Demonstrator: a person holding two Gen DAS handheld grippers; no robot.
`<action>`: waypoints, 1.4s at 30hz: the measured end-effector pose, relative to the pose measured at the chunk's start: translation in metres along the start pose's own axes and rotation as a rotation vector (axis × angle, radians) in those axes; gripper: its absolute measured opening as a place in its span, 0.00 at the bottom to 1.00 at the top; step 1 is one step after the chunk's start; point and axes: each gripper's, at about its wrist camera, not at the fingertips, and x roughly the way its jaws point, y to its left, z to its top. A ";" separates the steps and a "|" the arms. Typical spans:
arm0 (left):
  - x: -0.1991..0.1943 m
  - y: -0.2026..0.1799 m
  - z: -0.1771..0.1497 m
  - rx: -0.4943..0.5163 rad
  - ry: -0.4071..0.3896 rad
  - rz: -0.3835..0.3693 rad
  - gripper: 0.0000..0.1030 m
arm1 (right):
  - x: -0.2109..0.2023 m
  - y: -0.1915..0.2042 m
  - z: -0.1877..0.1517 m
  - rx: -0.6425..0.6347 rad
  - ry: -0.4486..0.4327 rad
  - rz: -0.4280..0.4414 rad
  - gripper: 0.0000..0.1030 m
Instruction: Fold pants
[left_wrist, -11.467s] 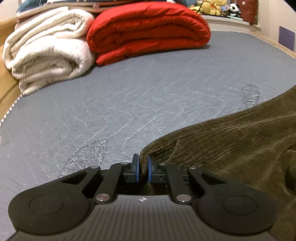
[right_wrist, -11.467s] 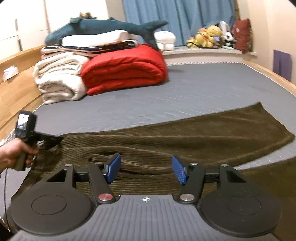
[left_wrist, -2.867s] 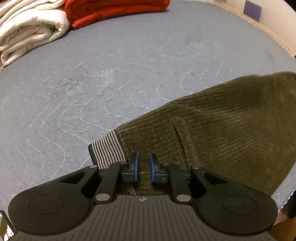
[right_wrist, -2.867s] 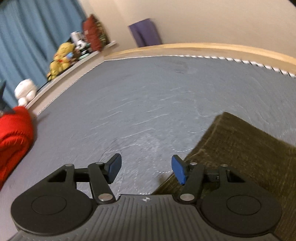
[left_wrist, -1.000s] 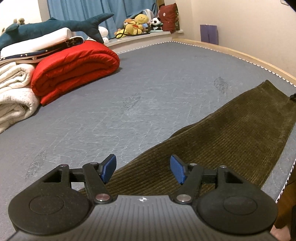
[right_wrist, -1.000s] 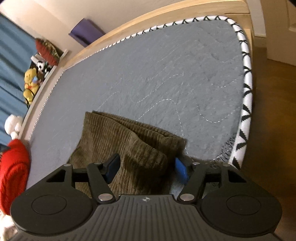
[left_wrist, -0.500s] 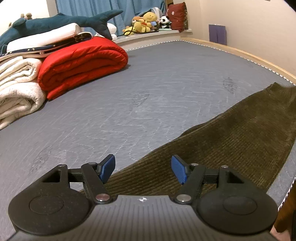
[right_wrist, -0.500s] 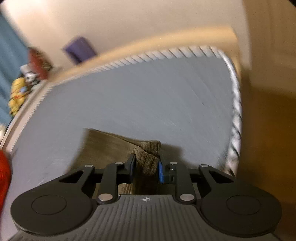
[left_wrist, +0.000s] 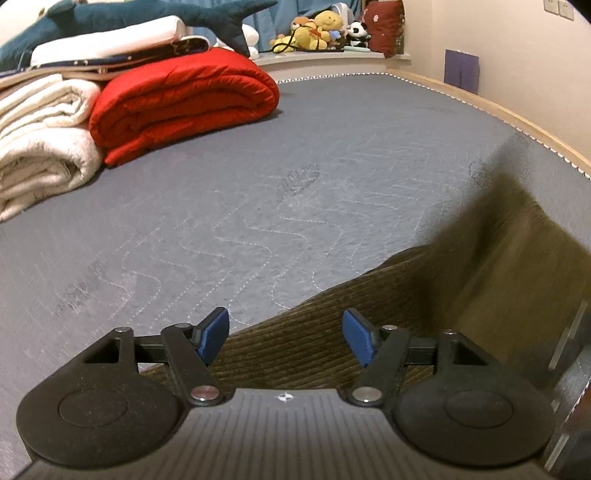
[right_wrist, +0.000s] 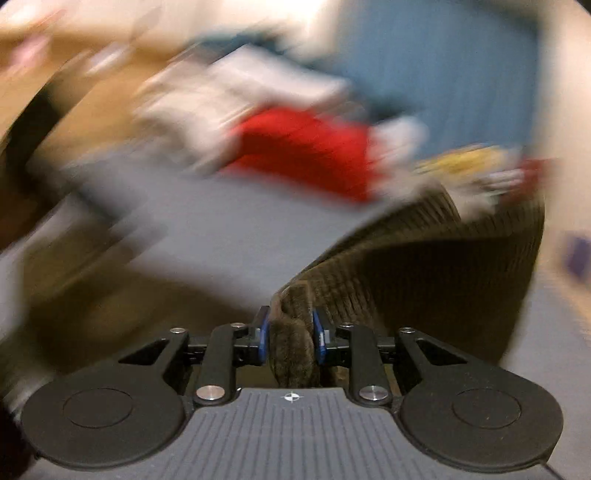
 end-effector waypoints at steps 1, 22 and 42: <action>0.001 0.001 0.000 -0.012 0.003 -0.003 0.74 | 0.013 0.019 -0.005 -0.043 0.076 0.092 0.31; 0.070 -0.011 0.010 -0.384 0.196 -0.508 0.78 | -0.015 -0.023 -0.019 -0.195 0.101 0.044 0.55; 0.051 0.000 0.034 -0.487 0.109 -0.433 0.18 | -0.078 -0.175 -0.036 0.350 -0.015 -0.247 0.65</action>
